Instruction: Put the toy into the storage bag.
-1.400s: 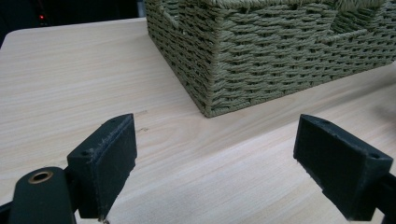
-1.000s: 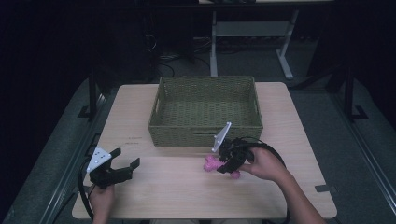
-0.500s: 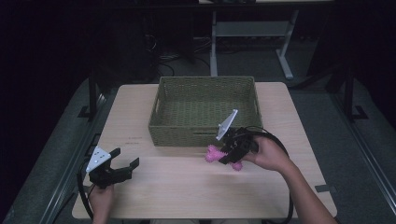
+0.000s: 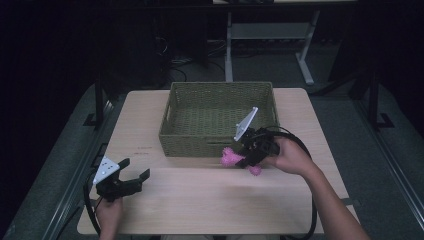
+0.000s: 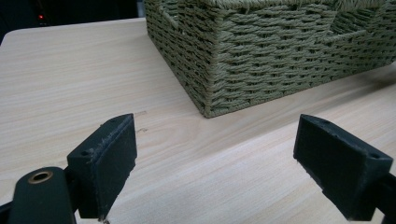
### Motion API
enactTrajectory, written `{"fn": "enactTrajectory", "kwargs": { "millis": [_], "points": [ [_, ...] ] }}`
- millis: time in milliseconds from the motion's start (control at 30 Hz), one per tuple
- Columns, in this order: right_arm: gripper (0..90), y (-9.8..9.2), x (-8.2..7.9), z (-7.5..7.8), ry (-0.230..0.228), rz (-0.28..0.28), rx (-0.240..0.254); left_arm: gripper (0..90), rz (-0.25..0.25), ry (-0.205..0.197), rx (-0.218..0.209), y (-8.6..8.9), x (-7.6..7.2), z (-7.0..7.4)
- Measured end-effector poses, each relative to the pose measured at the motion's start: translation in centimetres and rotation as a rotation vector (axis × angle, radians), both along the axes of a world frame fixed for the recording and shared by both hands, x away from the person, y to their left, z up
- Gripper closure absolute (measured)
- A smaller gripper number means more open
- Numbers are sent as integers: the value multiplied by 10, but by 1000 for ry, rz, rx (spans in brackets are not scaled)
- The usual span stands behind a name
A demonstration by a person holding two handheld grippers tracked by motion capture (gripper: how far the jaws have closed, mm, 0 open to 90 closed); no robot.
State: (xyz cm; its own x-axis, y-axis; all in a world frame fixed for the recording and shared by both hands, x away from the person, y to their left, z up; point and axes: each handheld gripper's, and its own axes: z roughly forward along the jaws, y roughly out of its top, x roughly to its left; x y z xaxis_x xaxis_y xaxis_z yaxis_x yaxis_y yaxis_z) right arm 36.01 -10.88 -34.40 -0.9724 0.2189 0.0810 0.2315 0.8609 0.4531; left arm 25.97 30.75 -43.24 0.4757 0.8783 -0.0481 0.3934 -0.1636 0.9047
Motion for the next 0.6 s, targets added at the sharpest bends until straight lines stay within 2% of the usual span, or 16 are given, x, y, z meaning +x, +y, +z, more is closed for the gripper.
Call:
{"fn": "enactTrajectory", "kwargs": {
  "millis": [400,600],
  "points": [
    [584,-3,11,13,-4,-2,17,128,0,-2,0,1,0,0],
    [584,-3,15,18,-8,-7,6,128,0,-2,-1,1,0,0]
  ]
}}
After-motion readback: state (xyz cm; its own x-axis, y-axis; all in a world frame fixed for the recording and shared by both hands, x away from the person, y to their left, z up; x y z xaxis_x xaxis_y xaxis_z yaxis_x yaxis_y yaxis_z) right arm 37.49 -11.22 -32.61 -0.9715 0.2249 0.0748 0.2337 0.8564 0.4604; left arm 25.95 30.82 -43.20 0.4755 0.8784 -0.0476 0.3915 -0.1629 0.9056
